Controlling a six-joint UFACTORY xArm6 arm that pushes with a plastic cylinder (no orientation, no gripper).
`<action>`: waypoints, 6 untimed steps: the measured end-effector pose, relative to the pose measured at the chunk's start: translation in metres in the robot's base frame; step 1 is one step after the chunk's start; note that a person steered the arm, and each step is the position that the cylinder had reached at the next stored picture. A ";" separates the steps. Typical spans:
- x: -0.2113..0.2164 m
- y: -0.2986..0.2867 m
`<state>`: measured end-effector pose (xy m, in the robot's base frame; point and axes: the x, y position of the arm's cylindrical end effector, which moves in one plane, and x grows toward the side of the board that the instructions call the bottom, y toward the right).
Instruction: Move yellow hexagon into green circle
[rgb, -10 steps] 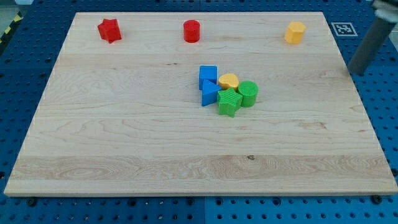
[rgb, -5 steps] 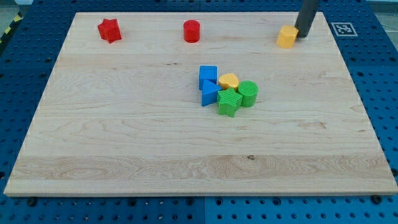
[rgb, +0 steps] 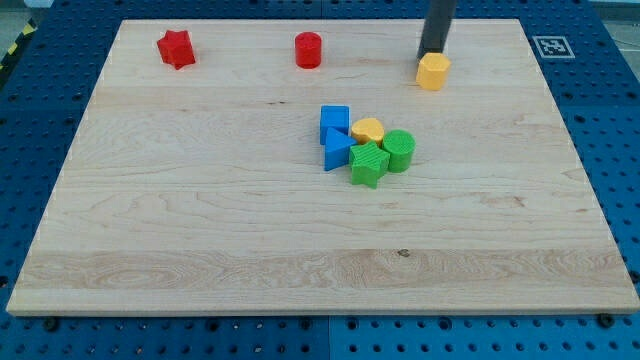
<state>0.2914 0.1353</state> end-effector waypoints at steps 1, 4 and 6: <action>0.049 -0.008; 0.045 0.022; 0.103 0.010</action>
<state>0.3941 0.1452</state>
